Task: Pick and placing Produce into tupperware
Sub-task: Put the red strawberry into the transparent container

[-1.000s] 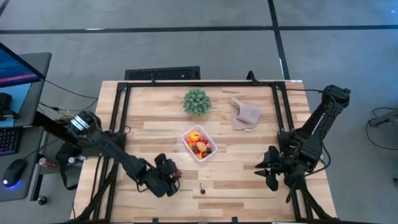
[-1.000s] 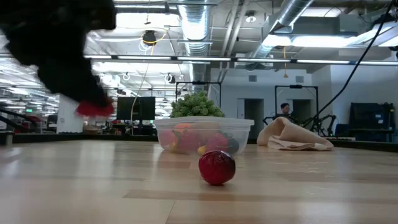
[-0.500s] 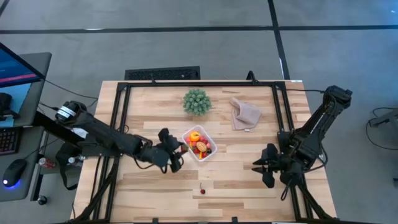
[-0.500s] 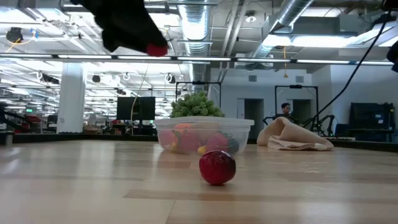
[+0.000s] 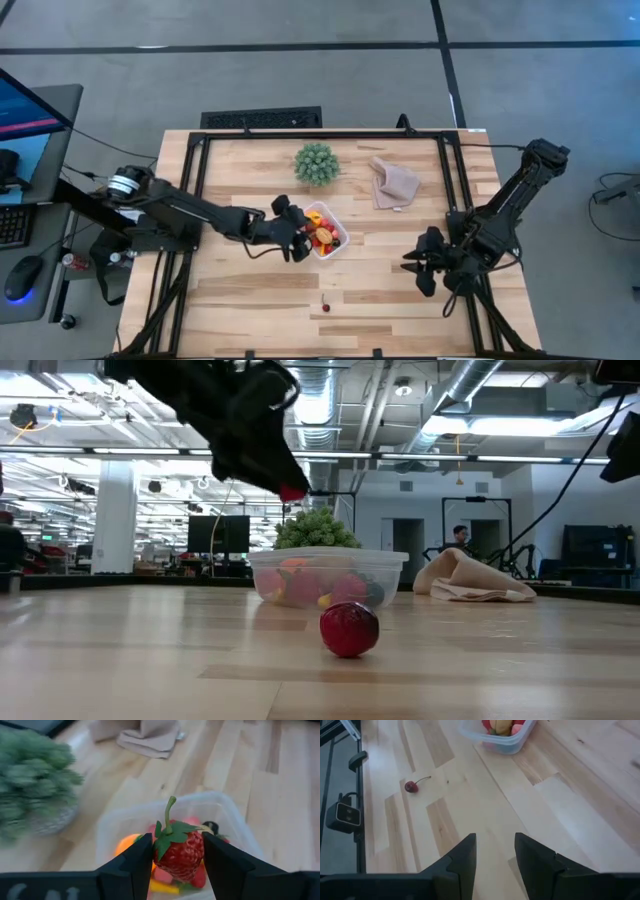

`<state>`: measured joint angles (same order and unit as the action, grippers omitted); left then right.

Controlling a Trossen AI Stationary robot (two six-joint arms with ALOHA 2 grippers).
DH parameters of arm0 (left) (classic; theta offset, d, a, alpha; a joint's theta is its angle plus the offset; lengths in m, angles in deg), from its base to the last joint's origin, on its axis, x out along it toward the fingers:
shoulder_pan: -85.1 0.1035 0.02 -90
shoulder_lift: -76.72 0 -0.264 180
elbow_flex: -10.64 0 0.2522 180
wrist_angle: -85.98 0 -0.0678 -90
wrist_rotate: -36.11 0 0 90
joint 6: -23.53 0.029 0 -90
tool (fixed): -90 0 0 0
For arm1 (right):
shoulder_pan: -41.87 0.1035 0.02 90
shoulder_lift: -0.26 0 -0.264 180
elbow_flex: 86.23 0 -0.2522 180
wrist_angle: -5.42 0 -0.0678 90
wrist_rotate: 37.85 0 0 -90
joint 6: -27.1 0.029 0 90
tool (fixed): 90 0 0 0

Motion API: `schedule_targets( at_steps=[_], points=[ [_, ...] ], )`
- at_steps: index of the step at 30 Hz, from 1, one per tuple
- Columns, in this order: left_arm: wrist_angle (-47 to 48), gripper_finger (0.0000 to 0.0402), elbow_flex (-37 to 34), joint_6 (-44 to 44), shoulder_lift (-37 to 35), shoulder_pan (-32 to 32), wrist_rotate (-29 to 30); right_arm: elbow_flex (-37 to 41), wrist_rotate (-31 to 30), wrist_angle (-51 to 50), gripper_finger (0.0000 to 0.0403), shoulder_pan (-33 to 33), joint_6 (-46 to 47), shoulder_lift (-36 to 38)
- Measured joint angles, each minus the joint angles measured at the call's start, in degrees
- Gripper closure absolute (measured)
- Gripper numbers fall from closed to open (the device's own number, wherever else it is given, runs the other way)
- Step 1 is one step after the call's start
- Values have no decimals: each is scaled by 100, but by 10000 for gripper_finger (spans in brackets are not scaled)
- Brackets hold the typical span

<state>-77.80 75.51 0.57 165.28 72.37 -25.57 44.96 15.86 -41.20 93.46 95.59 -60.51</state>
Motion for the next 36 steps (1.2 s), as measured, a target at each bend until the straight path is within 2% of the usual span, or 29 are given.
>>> schedule_targets(
  at_steps=[6, 28, 36],
  points=[
    [-298, 252, 0, -14, 460, 128, -403, 0, 0, 14, 274, -46, 0, -2],
    [-195, 252, 0, -44, 460, 542, -370, 0, -145, 11, 274, -44, -107, -2],
    [-182, 240, 0, -75, 460, 610, -643, 0, -149, 11, 274, -44, -105, -2]
  ],
)
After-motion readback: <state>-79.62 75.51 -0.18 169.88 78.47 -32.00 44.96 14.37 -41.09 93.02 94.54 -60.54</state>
